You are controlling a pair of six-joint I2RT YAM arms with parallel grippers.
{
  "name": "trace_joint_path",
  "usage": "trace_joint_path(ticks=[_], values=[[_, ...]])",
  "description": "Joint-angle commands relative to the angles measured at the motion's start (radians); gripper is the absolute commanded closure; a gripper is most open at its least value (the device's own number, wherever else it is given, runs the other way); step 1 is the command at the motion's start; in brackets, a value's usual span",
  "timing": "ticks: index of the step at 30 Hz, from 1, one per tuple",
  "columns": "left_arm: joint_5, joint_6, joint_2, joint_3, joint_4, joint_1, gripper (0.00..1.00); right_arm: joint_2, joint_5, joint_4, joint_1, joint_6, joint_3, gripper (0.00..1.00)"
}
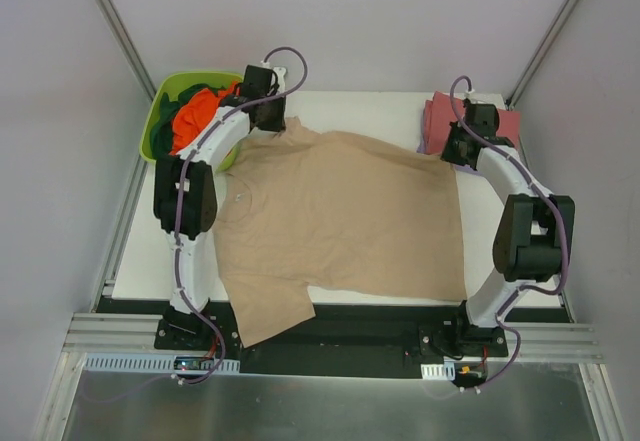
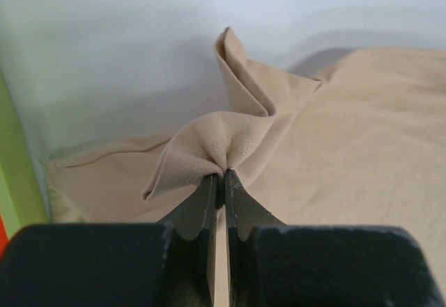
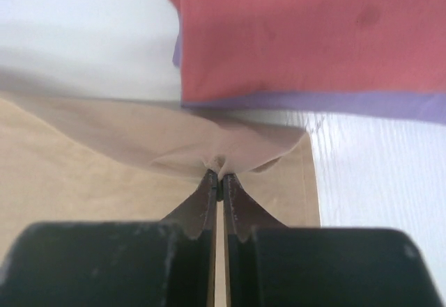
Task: Fold and stack the t-shirts
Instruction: Grap the side of the flattened tshirt furthest away from the robot with both arms, then fold the flattened tshirt in 1/3 of the way
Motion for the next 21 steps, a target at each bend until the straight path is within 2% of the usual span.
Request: trace_joint_path(ticks=[1, 11, 21], values=[[0.016, 0.023, -0.214, -0.172, 0.102, -0.038, 1.0, -0.129, -0.038, 0.004, 0.002, 0.003, -0.085, 1.0], [-0.071, -0.036, -0.571, -0.681, 0.251, -0.074, 1.0, -0.307, -0.009, -0.071, 0.002, -0.008, -0.225, 1.0], [-0.056, -0.087, -0.8, -0.951, 0.302, -0.1, 1.0, -0.407, 0.095, -0.14, -0.003, -0.039, -0.287, 0.99]])
